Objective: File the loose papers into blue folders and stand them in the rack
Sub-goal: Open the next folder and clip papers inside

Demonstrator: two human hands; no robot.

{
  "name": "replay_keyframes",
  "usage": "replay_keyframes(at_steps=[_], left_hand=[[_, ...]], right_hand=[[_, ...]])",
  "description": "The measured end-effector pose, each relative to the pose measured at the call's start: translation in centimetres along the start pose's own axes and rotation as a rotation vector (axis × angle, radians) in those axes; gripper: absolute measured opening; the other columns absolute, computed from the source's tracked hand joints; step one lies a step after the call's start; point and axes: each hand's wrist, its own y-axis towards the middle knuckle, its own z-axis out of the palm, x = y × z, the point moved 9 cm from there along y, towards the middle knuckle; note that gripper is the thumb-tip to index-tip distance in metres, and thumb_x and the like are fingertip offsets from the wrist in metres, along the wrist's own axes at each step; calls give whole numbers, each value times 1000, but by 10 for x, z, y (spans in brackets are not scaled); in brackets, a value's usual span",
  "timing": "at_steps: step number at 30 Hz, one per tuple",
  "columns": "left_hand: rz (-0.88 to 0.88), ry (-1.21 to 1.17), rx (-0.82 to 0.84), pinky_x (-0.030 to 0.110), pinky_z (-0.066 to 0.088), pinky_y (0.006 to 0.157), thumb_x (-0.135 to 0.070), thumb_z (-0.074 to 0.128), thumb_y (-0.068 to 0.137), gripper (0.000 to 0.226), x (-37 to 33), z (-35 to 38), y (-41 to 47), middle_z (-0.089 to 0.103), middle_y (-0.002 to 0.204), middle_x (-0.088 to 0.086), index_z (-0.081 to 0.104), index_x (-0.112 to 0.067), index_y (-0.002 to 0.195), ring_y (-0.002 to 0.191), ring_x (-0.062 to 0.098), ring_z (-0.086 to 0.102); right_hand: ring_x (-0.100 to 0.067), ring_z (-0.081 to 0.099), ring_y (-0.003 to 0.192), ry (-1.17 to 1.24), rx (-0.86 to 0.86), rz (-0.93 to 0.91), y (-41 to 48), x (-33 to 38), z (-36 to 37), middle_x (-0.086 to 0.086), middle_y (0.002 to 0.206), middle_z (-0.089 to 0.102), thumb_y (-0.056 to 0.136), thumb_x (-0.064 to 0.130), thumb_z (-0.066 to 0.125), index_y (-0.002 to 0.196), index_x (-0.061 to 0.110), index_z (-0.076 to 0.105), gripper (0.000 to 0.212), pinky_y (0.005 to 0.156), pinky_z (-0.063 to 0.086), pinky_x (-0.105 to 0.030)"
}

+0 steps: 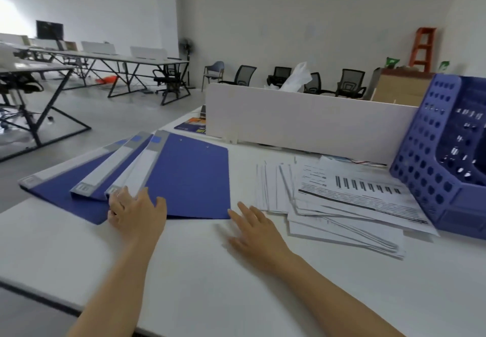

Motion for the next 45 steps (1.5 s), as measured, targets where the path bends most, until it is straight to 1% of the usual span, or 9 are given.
replay_keyframes(at_steps=[3, 13, 17, 23, 30, 34, 39, 42, 45], left_hand=[[-116, -56, 16, 54, 18, 110, -24, 46, 91, 46, 10, -1, 2, 17, 152, 21, 43, -8, 134, 140, 38, 10], [-301, -494, -60, 40, 36, 88, -17, 41, 91, 41, 29, -9, 5, 55, 114, 16, 46, -5, 131, 113, 36, 48], [-355, -619, 2, 42, 44, 77, -22, 50, 86, 23, 45, -2, 15, 58, 74, 10, 56, -10, 67, 83, 36, 57], [-398, -666, 189, 29, 32, 54, -23, 63, 83, 38, 40, 18, 16, 42, 56, 8, 41, -9, 55, 52, 23, 37], [-417, -702, 371, 28, 35, 55, -33, 60, 84, 33, 36, 26, 13, 48, 64, 11, 47, -10, 64, 53, 24, 43], [-473, -1121, 585, 36, 58, 60, -8, 50, 85, 8, 17, 42, -5, 63, 86, 14, 56, -6, 79, 79, 28, 59], [-431, -1517, 677, 45, 59, 61, 10, 29, 84, 38, -4, 33, -15, 63, 97, 13, 60, -12, 86, 87, 30, 60], [-353, -1570, 679, 38, 59, 53, 10, 26, 83, 58, -7, 28, -13, 73, 82, 7, 75, -19, 74, 74, 25, 69], [-260, -1569, 806, 36, 58, 51, 0, 62, 67, 29, -22, 29, -23, 72, 84, 9, 69, -16, 90, 71, 25, 70]], right_hand=[[-16, -8, 146, -75, 63, -101, -1, 12, 6, 8, 157, -13, 65, 72, -6, 147, 37, -1, 89, 117, 0, -37], [-20, -10, 145, 22, 129, -11, 0, 2, 14, 1, 159, -4, 94, 52, 28, 147, 35, 2, 61, 118, -3, -35], [-20, -6, 146, 41, 109, 20, -4, -7, 9, 3, 158, 1, 93, 54, 31, 147, 36, 9, 61, 118, 1, -34], [-16, -7, 146, 52, 97, 41, -10, -20, 9, 6, 158, 3, 92, 56, 32, 146, 37, 13, 60, 118, 2, -33], [-16, -6, 146, 55, 77, 35, -11, -18, 8, 8, 158, 4, 93, 53, 33, 145, 38, 17, 57, 119, 2, -33], [-15, -4, 146, 65, 57, 39, -12, -20, 7, 11, 157, 6, 92, 53, 35, 145, 38, 16, 57, 119, 3, -33], [-13, 8, 145, 111, -41, 11, -13, -17, -2, 10, 156, 15, 84, 61, 32, 146, 33, 17, 69, 117, 10, -28], [-11, 23, 139, 506, -252, 116, -19, -29, -29, 5, 153, 23, 92, 43, 43, 146, 24, 18, 62, 109, 18, -19], [-6, 35, 127, 1186, -394, 264, -32, -53, -46, 15, 140, 32, 97, 29, 40, 146, 30, 14, 55, 105, 28, -24]])
